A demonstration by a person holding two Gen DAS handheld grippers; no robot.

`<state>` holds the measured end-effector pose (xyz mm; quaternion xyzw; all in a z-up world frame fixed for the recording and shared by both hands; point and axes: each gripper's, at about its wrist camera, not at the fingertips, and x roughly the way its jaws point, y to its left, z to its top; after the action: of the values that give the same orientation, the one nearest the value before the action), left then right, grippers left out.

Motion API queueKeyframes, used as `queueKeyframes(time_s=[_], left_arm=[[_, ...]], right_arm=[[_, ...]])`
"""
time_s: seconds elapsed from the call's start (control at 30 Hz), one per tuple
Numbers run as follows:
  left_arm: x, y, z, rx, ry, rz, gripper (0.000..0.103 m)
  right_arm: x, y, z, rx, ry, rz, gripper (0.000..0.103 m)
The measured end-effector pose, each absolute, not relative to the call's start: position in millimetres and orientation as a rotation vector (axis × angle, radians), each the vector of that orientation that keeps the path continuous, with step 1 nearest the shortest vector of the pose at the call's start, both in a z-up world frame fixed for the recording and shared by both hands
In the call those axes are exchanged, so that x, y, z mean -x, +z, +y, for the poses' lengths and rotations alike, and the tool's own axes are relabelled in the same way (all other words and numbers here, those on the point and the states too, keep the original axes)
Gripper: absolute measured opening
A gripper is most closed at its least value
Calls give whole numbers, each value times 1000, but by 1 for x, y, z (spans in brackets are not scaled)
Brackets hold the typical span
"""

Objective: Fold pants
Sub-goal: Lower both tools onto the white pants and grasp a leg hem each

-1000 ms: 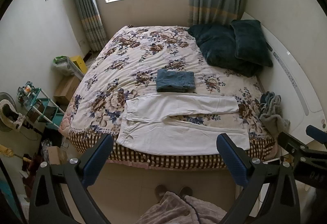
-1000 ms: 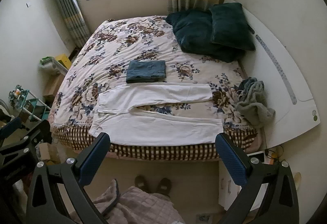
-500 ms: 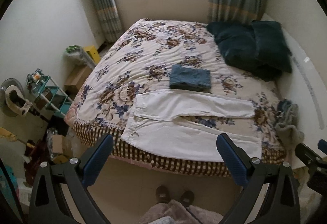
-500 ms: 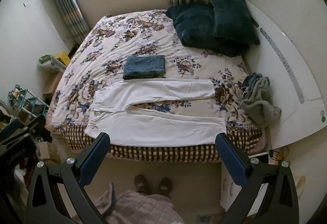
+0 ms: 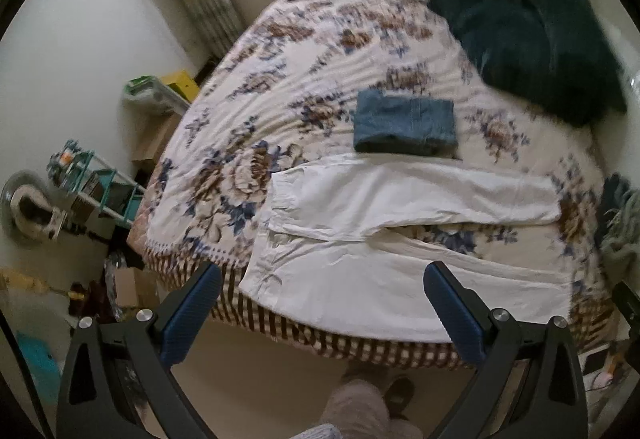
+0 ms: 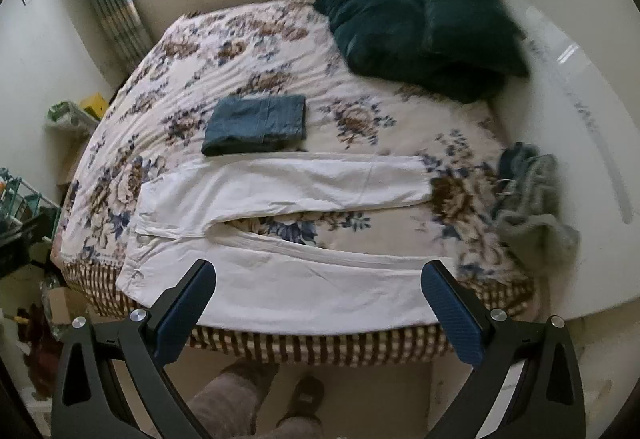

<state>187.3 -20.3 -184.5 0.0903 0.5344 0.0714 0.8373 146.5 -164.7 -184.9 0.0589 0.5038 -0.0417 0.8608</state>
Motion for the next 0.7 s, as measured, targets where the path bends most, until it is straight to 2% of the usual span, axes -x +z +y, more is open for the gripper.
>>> queueKeyframes(time_s=[0.33,0.5,0.7], left_arm=[[-347,-313,-39,-452,5,1186,103],[-407,-389,-54,-690,-48,1146,103],[-467,-483,-50,-806,-67,1215,103]], right_arm=[[-322,-319,-184,-85,-153,1203,103],[-397,-392,-178,8,-139,1249,103],[-480,-495,-175,136,-101,1356,103]])
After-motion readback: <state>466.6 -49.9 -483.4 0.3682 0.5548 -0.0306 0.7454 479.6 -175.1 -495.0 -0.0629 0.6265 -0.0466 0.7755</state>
